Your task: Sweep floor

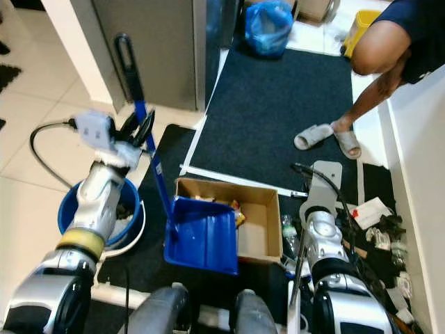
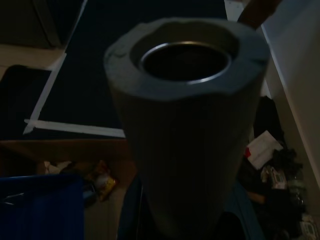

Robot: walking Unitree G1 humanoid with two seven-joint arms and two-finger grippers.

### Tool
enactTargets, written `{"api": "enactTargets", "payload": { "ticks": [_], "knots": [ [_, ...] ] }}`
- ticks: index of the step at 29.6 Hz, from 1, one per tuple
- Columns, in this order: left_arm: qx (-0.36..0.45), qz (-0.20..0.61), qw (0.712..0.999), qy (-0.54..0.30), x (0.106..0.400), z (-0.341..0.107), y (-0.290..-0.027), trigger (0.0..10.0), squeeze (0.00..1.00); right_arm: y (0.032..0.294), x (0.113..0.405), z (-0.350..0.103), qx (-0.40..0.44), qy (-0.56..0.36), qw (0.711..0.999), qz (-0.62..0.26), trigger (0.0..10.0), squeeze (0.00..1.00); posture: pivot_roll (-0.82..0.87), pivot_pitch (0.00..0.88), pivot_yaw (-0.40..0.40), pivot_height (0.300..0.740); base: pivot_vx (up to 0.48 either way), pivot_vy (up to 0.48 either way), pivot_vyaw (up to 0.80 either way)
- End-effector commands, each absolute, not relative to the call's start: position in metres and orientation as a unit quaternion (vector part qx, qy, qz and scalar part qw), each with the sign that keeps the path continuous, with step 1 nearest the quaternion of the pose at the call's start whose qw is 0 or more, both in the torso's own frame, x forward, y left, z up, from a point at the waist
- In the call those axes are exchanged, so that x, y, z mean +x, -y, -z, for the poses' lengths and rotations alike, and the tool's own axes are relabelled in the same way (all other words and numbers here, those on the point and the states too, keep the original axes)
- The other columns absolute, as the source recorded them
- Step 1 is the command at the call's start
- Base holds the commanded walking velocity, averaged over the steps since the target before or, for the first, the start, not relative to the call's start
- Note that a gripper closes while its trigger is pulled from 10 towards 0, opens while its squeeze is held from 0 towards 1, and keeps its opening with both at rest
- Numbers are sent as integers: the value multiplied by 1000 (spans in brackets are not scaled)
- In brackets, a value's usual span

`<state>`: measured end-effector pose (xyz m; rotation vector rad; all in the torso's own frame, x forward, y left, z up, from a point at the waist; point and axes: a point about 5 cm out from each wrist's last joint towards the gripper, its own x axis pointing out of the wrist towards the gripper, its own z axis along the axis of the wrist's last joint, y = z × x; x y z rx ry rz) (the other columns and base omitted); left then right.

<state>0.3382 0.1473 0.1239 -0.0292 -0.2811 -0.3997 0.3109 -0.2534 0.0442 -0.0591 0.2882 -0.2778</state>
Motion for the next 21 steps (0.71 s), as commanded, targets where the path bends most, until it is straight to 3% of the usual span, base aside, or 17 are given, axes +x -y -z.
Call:
{"api": "enactTargets", "payload": {
  "ticks": [1,16,21],
  "knots": [
    [10,200,970,137,334,-122,-151,10000,0,256,311,-44,-18,-147,979,143,10000,0,169,53,6,740,0,0,0],
    [-1,176,982,72,315,-90,-153,10000,0,262,314,-46,-17,-160,974,157,10000,0,180,9,-2,740,0,0,0],
    [-5,173,983,59,312,-84,-153,10000,0,266,313,-46,-16,-162,973,163,10000,0,179,3,-3,740,-250,0,0]
  ]
}}
